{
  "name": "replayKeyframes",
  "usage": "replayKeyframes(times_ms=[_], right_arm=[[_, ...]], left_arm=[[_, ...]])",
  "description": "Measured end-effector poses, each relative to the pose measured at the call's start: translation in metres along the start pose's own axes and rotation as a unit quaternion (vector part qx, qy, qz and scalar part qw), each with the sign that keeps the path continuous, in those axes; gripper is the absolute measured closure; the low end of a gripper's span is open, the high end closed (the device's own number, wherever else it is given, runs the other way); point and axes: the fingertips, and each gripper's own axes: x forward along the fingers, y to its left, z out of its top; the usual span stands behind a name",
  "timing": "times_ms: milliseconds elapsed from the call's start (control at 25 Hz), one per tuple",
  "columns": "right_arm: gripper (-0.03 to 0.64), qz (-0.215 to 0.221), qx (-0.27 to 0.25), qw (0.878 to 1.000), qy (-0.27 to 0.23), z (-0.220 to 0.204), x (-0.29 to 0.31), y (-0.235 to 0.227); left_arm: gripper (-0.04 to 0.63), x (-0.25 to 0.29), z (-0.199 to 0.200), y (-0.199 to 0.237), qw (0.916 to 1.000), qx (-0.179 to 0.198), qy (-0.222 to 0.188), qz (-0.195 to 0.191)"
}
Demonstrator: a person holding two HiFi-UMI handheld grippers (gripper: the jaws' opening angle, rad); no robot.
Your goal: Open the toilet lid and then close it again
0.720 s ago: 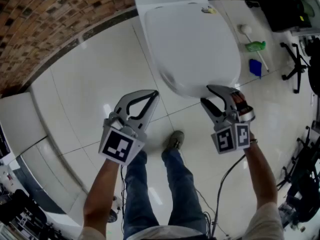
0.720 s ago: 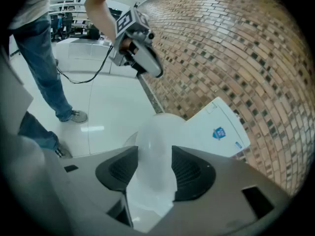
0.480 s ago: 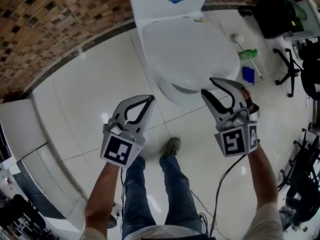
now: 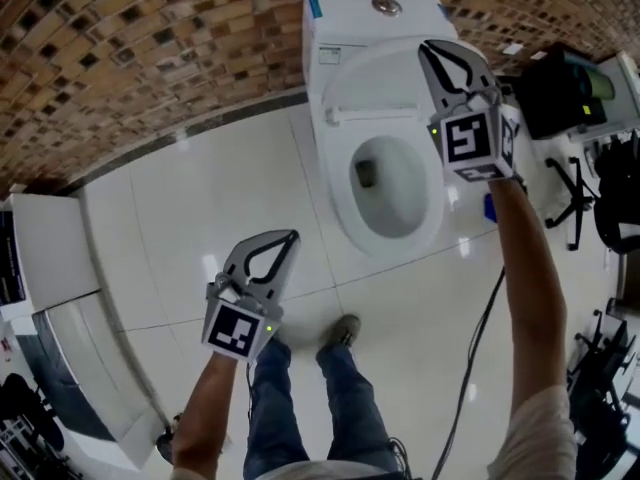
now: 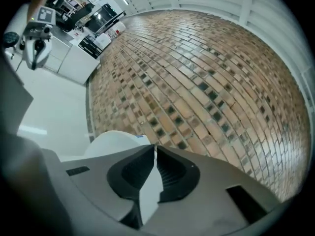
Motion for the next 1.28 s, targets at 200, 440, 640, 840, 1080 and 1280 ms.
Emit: replayKeyframes(times_ms=[200, 440, 640, 840, 1080, 1280], right_arm=[[0.604, -0.018, 0.027, 0.998, 0.061, -0.009, 0.069, -0.033], [0.609, -0.008, 0.027, 0.997, 0.074, -0.014, 0.095, -0.034], [0.606, -0.037, 0.130, 0.989, 0.051, 0.001, 0.070, -0.059], [0.606, -0.011, 0.227, 0.973, -0.029, 0.053, -0.023, -0.075], [0.606, 0.042, 0.325, 0.943, -0.058, 0.095, -0.175, -0.068], [0.606, 0.032, 0.401, 0.914, -0.051, 0.101, -0.278, -0.030]], left_arm=[[0.601, -0.025, 0.002, 0.034, 0.9996, -0.009, 0.004, 0.026], [0.601, -0.035, -0.003, 0.054, 0.9987, -0.009, 0.004, 0.050], [0.601, -0.037, 0.019, 0.061, 0.9982, -0.019, -0.014, 0.055], [0.601, -0.044, 0.078, 0.064, 0.9979, -0.014, -0.039, 0.050], [0.601, -0.061, 0.200, 0.052, 0.9954, 0.000, -0.095, 0.014], [0.601, -0.076, 0.250, 0.017, 0.9941, 0.000, -0.106, -0.022]])
